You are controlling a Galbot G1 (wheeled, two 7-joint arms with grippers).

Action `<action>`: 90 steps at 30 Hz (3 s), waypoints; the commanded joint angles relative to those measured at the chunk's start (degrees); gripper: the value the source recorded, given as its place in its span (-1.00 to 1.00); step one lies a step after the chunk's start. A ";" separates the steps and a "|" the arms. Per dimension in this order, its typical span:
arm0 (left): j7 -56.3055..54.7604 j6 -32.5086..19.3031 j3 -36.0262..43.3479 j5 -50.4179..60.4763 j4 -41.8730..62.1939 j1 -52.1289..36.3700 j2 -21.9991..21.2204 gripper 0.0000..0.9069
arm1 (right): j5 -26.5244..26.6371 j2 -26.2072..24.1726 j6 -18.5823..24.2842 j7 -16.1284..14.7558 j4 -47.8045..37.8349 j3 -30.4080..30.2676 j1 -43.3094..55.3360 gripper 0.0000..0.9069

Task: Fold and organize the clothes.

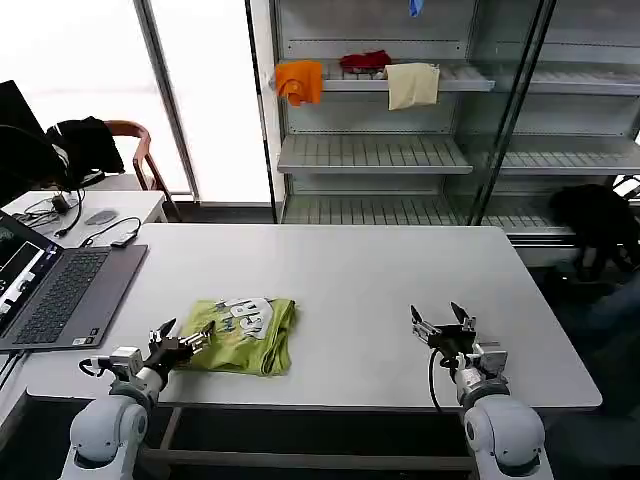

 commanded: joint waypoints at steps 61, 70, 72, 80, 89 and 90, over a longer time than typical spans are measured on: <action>12.81 0.30 -11.15 18.29 -12.22 -3.24 22.71 -0.96 | 3.67 -2.15 7.37 -1.26 -5.47 2.73 -2.23 1.00; 5.99 -1.42 16.18 44.04 -11.44 2.27 -4.58 -0.96 | 6.39 -5.99 11.93 -1.10 -8.48 5.89 -6.68 1.00; 4.40 -1.30 20.76 47.32 -8.65 1.04 -8.86 -0.96 | 6.83 -6.59 12.22 -0.97 -8.57 6.29 -7.24 1.00; 0.35 4.35 29.44 44.10 -4.94 -5.68 -14.42 -0.87 | 6.65 -6.34 11.21 -1.01 -6.45 6.75 -6.92 1.00; -4.43 3.62 32.46 34.75 0.03 -12.92 -14.30 -0.87 | 4.75 -3.64 7.31 -1.39 -2.19 5.16 -4.68 1.00; -4.80 3.34 32.89 32.98 0.63 -13.67 -14.70 -0.84 | 4.62 -3.25 6.74 -1.39 -1.78 4.95 -4.47 1.00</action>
